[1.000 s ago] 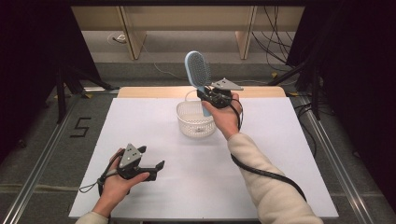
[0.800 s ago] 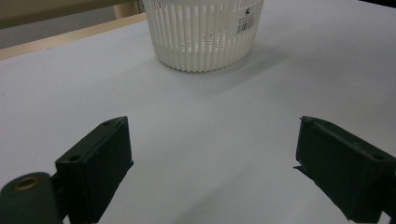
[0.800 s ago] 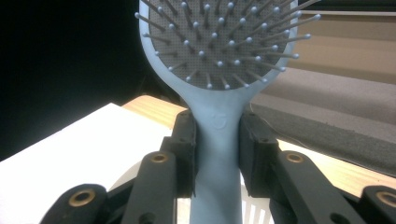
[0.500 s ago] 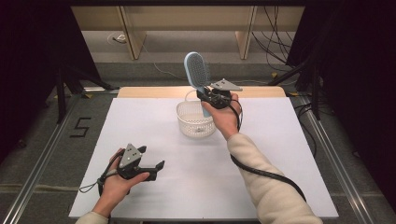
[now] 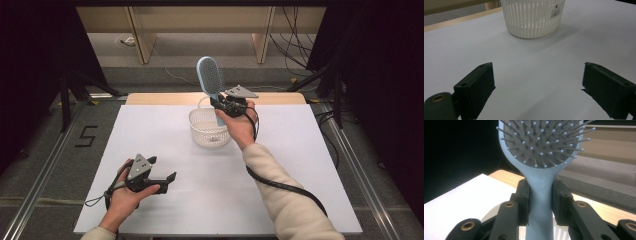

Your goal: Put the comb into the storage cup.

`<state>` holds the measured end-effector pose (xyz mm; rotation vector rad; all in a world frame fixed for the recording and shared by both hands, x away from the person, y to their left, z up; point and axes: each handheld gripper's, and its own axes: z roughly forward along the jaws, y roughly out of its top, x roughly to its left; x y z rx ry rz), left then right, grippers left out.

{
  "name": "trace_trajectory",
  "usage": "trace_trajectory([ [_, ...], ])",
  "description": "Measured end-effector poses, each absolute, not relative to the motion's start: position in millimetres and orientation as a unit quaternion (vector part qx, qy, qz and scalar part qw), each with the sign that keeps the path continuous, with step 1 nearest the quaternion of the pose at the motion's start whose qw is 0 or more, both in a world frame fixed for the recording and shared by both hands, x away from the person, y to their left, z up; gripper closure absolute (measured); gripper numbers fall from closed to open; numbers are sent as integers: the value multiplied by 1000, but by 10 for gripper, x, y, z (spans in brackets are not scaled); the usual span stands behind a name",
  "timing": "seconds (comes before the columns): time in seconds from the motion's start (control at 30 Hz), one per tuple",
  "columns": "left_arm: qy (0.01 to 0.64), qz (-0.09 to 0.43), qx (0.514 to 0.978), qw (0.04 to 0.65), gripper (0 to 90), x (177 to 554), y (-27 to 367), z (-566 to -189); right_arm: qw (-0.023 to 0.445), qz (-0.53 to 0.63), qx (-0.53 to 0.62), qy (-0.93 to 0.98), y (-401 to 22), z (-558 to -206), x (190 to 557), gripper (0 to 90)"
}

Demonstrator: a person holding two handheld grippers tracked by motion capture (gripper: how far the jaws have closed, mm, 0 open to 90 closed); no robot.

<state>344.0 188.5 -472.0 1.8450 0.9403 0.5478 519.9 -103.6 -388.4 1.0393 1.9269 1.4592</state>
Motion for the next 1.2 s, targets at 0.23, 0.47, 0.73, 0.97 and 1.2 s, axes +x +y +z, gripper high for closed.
trace_trajectory([
  [0.23, 385, 224, 756, 479, 101, 3439, 1883, -4719, 250, 537, 382, 709, -1032, -3896, 5197, 702],
  [0.47, 385, 224, 756, 479, 101, 3439, 1884, -4720, 250, 537, 383, 709, -1026, -3909, 5202, 702],
  [0.73, 385, 224, 756, 480, 101, 3439, 1884, -4720, 249, 536, 383, 710, -1018, -3927, 5203, 702],
  [0.97, 385, 224, 756, 480, 101, 3439, 1883, -4719, 249, 535, 382, 711, -1010, -3936, 5201, 702],
  [1.2, 384, 224, 757, 479, 101, 3439, 1884, -4720, 249, 535, 382, 711, -1007, -3940, 5204, 702],
])
